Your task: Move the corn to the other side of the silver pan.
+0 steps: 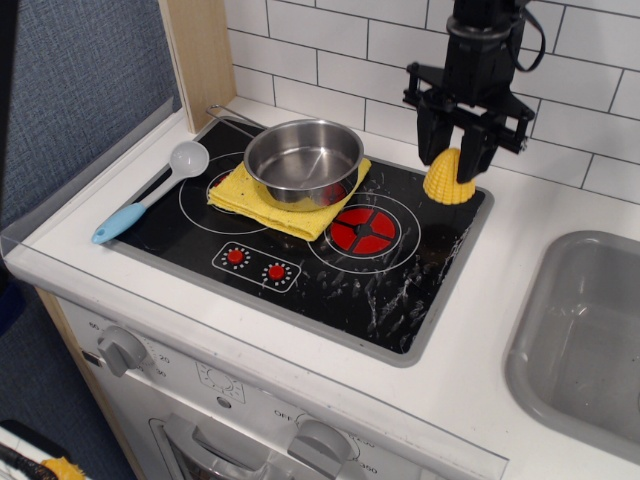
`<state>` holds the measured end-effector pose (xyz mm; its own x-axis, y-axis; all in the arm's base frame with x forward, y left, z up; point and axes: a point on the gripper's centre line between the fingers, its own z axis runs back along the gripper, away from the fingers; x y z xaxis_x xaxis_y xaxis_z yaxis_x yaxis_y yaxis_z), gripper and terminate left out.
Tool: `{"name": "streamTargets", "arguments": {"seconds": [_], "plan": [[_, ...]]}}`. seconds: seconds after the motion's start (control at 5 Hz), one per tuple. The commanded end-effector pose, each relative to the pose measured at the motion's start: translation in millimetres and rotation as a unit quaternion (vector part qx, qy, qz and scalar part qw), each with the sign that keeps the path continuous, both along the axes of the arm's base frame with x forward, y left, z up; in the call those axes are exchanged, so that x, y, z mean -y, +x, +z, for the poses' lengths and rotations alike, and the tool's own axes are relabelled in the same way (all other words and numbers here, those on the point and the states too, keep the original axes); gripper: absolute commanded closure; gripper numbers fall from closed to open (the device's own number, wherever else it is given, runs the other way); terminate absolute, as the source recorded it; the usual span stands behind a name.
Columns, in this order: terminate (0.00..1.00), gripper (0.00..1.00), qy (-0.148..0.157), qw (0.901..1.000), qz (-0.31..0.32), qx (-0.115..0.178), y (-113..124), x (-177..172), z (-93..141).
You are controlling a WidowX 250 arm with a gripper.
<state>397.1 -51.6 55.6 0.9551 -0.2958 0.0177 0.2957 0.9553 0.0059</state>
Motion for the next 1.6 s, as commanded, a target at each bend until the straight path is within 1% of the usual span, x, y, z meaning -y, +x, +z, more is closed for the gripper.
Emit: {"name": "streamTargets", "arguments": {"seconds": [0.0,0.2,0.4,0.6,0.8,1.0,1.2,1.4], "plan": [[0.0,1.0,0.02,0.9997,0.008,0.011,-22,-14,2],[0.0,0.0,0.009,0.9999,0.004,0.009,-23,-11,-1],[0.0,0.0,0.001,0.9997,0.004,0.025,-24,-8,10],[0.0,0.0,0.01,0.9975,0.04,0.058,-31,-12,37],[0.0,0.0,0.021,0.9941,0.068,0.081,-40,-15,57],[0.0,0.0,0.016,0.9945,0.078,0.068,-44,-17,54],[0.0,0.0,0.016,0.9945,0.078,0.068,-44,-17,54],[1.0,0.0,0.016,0.9945,0.078,0.068,-44,-17,54]]}}
